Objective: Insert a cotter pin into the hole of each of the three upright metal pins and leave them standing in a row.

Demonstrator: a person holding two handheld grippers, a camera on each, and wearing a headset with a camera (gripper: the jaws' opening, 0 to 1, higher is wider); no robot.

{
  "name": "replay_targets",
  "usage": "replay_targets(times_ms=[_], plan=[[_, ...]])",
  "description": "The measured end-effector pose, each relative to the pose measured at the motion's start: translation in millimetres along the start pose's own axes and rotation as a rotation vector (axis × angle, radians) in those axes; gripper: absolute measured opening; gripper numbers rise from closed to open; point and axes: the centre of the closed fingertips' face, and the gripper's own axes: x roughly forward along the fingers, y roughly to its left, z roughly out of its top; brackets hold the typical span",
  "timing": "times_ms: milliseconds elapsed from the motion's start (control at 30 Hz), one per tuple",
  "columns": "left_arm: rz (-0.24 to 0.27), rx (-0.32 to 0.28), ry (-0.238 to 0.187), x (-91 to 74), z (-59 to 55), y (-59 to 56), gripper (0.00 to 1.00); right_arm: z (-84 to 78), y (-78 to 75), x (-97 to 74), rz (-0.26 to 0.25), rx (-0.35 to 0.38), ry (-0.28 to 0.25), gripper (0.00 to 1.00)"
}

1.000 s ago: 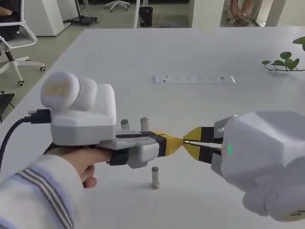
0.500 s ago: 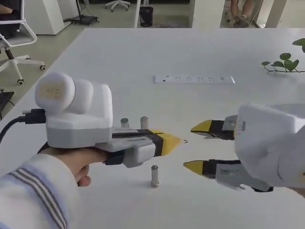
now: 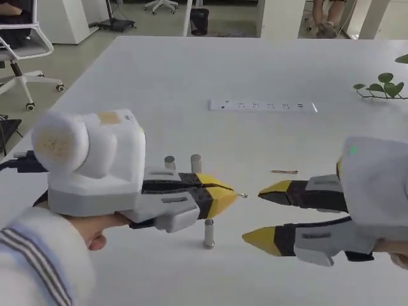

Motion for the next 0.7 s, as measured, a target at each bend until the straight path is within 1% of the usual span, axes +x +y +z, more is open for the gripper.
replay_targets(times_ms=[33, 100, 167, 300, 400, 500, 567, 700], plan=[[-0.006, 0.009, -0.002, -0.7, 0.1, -1.8, 0.00, -0.2, 2.0, -0.2, 0.016, 0.012, -0.002, 0.40], [-0.025, 0.024, -0.003, -1.0, 0.0, -4.7, 0.00, 3.9, 4.0, -0.5, 0.032, 0.041, -0.031, 0.39], [-0.038, 0.037, -0.003, -1.3, -0.1, -7.1, 0.00, 8.5, 5.0, -1.3, 0.043, 0.068, -0.058, 0.35], [-0.052, 0.071, -0.004, -2.3, -0.4, -10.0, 0.00, 18.0, 7.4, -3.0, 0.047, 0.085, -0.104, 0.26], [-0.063, 0.074, 0.000, -2.5, -1.5, -11.6, 0.00, 18.0, 10.9, -2.7, 0.062, 0.088, -0.097, 0.19], [-0.077, 0.091, 0.006, -2.4, -2.8, -14.7, 0.00, 17.5, 15.1, -2.1, 0.075, 0.081, -0.091, 0.18], [-0.082, 0.086, 0.006, -2.5, -3.9, -15.6, 0.00, 17.0, 17.1, -1.6, 0.085, 0.081, -0.090, 0.17], [-0.091, 0.087, 0.013, -3.3, -6.6, -18.1, 0.00, 19.5, 23.7, -0.5, 0.113, 0.085, -0.102, 0.11]])
